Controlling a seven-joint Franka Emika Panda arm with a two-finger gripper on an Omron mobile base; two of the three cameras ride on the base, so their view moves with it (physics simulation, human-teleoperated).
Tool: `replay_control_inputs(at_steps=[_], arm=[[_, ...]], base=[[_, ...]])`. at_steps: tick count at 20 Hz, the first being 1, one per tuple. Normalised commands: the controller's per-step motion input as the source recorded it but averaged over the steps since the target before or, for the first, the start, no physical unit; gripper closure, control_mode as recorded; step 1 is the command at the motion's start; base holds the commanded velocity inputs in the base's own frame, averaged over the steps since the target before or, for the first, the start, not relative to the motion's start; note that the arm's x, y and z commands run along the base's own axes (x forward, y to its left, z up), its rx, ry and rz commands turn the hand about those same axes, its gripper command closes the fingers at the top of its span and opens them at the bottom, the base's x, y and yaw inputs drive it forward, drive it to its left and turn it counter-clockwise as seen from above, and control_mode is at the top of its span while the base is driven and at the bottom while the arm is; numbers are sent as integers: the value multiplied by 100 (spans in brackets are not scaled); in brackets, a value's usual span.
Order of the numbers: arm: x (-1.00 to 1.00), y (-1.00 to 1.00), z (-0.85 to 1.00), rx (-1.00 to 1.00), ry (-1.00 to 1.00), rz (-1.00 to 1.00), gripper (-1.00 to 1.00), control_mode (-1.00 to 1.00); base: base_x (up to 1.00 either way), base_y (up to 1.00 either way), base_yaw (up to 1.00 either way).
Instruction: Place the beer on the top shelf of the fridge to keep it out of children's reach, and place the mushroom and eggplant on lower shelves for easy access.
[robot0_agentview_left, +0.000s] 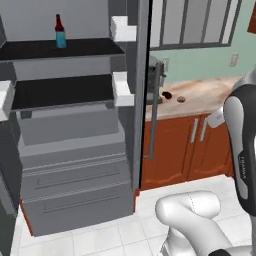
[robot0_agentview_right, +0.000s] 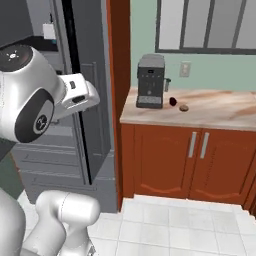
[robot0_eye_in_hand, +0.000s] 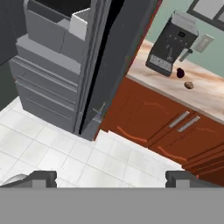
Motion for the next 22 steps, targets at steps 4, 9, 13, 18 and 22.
replay_control_inputs(at_steps=[4, 9, 13, 18, 22], arm=[[0, 0, 0, 0, 0, 0, -100, 100], [0, 0, 0, 0, 0, 0, -100, 100], [0, 0, 0, 0, 0, 0, -100, 100], [0, 0, 0, 0, 0, 0, -100, 100], [0, 0, 0, 0, 0, 0, -100, 100]], base=[[27, -93, -1], [49, -73, 0], [69, -49, 0], [77, -33, 0], [76, -19, 0]])
